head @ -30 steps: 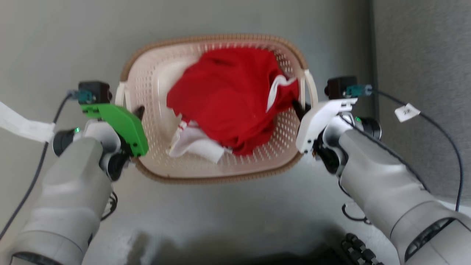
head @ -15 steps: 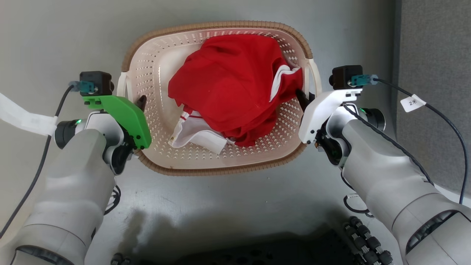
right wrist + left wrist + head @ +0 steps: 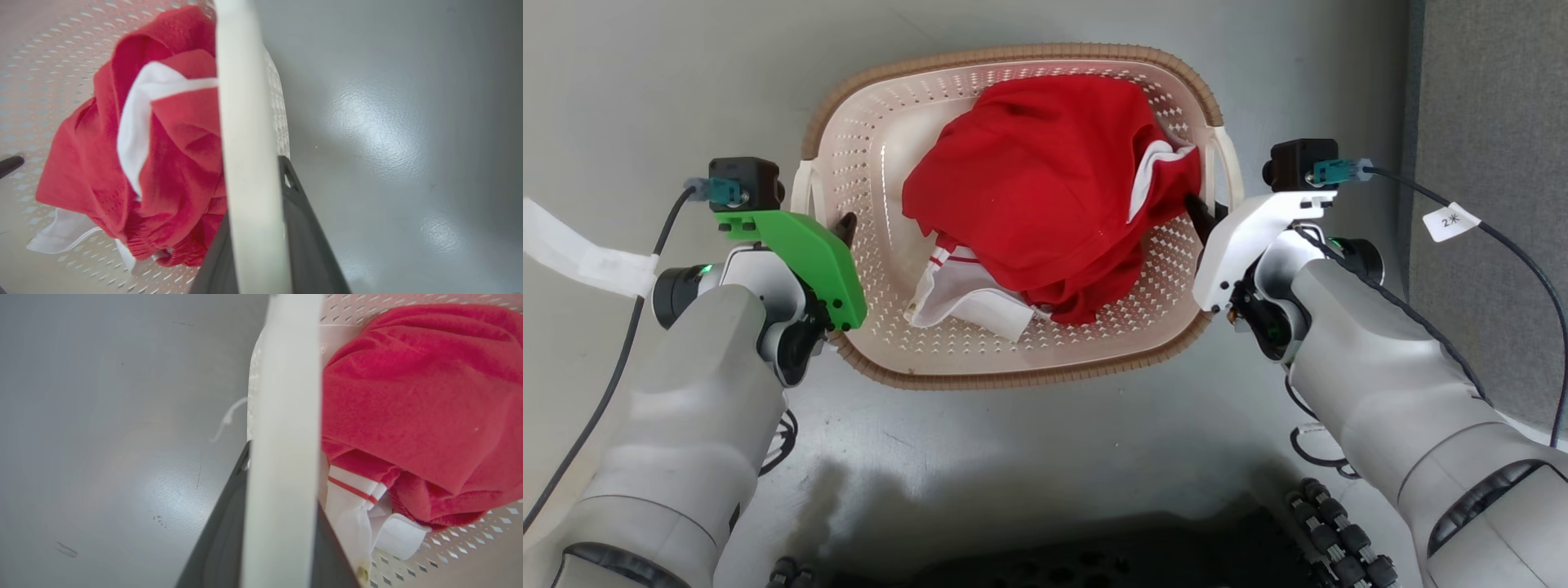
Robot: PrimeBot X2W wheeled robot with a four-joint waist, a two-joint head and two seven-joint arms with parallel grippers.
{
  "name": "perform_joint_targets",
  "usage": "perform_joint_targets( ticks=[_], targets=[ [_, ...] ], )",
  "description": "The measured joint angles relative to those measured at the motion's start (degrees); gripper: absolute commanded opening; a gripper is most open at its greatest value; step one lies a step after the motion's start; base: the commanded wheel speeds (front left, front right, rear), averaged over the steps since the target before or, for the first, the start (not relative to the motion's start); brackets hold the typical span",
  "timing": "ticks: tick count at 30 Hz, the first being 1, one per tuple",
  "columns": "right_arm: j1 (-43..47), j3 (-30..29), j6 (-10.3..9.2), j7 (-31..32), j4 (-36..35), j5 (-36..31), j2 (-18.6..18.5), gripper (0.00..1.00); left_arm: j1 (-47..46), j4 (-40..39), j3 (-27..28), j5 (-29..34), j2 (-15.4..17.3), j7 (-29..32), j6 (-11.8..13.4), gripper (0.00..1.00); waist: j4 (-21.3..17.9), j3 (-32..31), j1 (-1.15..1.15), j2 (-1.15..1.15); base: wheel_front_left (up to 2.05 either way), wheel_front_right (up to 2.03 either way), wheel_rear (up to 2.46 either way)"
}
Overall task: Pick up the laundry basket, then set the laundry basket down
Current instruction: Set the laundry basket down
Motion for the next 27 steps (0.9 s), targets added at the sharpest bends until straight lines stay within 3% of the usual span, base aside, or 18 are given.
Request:
perform_joint_targets(
  ticks=[1,2,3,6,27],
  targets=[
    [0.00,0.07,0.46,0.09,-0.01,0.09,-0.14,0.00,0.00,-0.30,-0.35,-0.14,0.03,0.04,0.02,0.00,0.02,0.00,0.00,0.00,0.00,0.00,0.00],
    [0.00,0.55,1.64,0.13,-0.32,0.12,-0.54,0.26,0.00,-0.80,-0.46,-1.07,0.04,0.38,0.10,0.41,0.06,0.00,0.00,0.00,0.00,0.00,0.00],
    [0.01,0.80,2.66,0.13,-0.85,0.25,-0.94,1.00,0.00,-0.92,-0.65,-1.58,0.08,0.75,0.13,1.00,0.09,-0.01,0.00,0.00,0.00,0.00,0.00],
    [-0.05,1.64,5.33,-0.55,-3.21,1.03,-2.04,1.00,0.02,-2.36,-1.76,-2.08,0.48,1.54,0.00,1.00,0.23,-0.02,0.00,0.00,0.00,0.00,0.00],
    [0.07,3.44,5.81,-2.07,0.30,1.32,-1.55,1.00,0.20,-4.37,-4.97,-2.49,3.22,-3.61,-0.04,1.00,0.58,-3.72,-0.01,0.00,0.00,0.00,0.00]
  ],
)
